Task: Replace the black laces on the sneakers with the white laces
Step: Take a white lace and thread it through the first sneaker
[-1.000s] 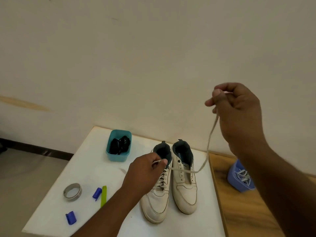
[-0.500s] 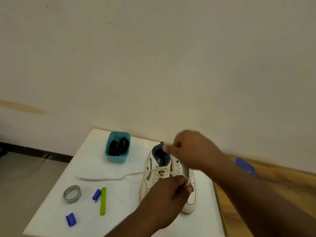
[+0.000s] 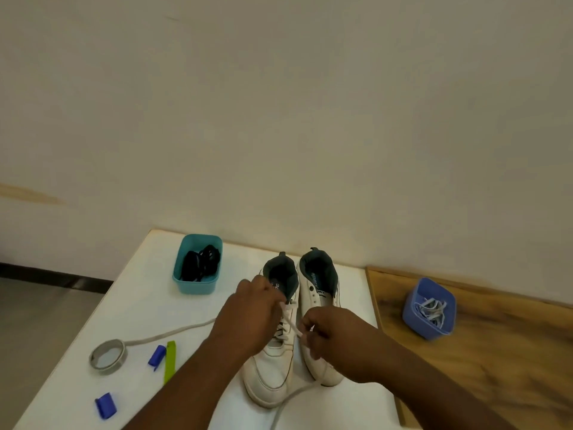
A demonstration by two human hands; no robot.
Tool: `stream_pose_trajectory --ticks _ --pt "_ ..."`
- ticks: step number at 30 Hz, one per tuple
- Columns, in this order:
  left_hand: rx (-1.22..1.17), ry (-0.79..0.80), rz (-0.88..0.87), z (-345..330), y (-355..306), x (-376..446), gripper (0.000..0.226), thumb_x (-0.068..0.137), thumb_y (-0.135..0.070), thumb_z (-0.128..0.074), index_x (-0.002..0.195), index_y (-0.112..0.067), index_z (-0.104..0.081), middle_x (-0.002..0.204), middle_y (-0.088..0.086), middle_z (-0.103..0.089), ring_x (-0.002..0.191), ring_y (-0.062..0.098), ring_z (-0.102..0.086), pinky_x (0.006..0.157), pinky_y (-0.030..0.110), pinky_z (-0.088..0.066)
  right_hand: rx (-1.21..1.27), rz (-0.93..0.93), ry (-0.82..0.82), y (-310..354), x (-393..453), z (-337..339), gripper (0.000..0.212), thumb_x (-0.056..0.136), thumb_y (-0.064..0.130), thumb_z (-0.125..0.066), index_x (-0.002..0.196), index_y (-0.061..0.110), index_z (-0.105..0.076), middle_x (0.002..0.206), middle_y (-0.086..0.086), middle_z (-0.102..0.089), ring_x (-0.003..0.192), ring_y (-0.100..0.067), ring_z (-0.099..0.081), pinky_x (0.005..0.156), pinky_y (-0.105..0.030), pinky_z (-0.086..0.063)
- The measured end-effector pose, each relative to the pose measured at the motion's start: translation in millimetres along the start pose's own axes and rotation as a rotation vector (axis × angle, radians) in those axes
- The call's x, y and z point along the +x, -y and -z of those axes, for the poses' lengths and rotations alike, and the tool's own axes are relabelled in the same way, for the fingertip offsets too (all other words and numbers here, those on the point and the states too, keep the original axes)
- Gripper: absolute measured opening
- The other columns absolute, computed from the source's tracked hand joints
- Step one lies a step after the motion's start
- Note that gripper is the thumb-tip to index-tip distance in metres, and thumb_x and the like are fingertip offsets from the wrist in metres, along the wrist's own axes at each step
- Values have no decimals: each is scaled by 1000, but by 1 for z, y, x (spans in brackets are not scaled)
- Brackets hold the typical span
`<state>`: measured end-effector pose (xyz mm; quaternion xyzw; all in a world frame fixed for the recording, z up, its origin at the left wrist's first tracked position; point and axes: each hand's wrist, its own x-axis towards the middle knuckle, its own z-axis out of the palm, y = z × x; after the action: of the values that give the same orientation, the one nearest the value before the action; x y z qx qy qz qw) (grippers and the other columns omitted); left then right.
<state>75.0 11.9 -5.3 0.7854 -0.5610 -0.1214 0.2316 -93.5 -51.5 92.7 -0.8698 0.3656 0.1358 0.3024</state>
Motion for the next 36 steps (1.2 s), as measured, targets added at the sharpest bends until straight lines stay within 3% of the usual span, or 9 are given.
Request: stream_pose_trajectory --ticks 4,10,13,15,18,21,26,29,36 --pt "-78 15 -7 -7 1 0 27 103 -43 -44 118 -34 -64 120 -11 -48 108 10 -44 88 26 -46 -385 57 -193 -3 0 22 12 105 27 -48 109 27 -60 94 9 -60 76 -5 -55 58 -16 -33" --pt "-289 -20 -27 -9 6 1 17 99 -48 -53 99 -38 -66 102 -17 -55 96 5 -52 82 25 -47 -527 116 -436 -10 43 53 16 92 11 -58 99 25 -59 88 8 -52 76 -13 -54 59 -18 -38" --pt "-377 -53 38 -7 8 -1 10 98 -50 -52 90 -46 -58 96 -17 -58 86 2 -58 80 26 -50 -398 210 -566 -13 70 26 36 89 8 -66 119 28 -61 124 2 -51 95 -7 -59 74 -19 -49" --pt "-396 -54 70 -10 8 0 10 98 -51 -51 92 -46 -57 95 -16 -58 84 3 -59 79 26 -52 -170 219 -594 -15 78 -2 46 92 10 -67 133 31 -56 151 4 -33 111 0 -51 89 -22 -53" --pt "-436 -53 92 -13 8 2 10 99 -49 -50 96 -42 -58 95 -15 -58 83 3 -60 80 26 -53 158 179 -683 -23 78 -42 30 93 12 -68 116 30 -61 123 11 -48 98 2 -57 83 -19 -52" --pt "-432 -63 79 -13 11 2 10 100 -47 -50 95 -41 -56 95 -14 -58 82 3 -59 79 25 -52 145 210 -632 -29 82 -71 21 95 9 -59 99 29 -64 98 12 -53 88 -2 -56 76 -20 -50" --pt "-363 -66 68 -12 16 -1 13 100 -48 -48 99 -39 -57 98 -14 -56 84 3 -58 79 24 -52 260 172 -717 -24 83 -75 17 96 26 -63 97 39 -54 93 19 -59 87 -1 -60 73 -16 -50" --pt "-321 -61 59 -11 12 -2 17 100 -49 -46 102 -37 -58 100 -14 -55 85 3 -59 80 25 -53 272 178 -727 -24 82 -73 23 97 19 -62 101 41 -55 90 19 -62 81 -3 -61 69 -15 -50" --pt "-256 -78 54 -12 15 -1 23 102 -49 -42 103 -35 -60 102 -13 -55 85 4 -58 79 19 -49 103 255 -620 -38 89 -82 10 96 34 -54 99 27 -60 109 13 -44 102 0 -48 86 -17 -46"
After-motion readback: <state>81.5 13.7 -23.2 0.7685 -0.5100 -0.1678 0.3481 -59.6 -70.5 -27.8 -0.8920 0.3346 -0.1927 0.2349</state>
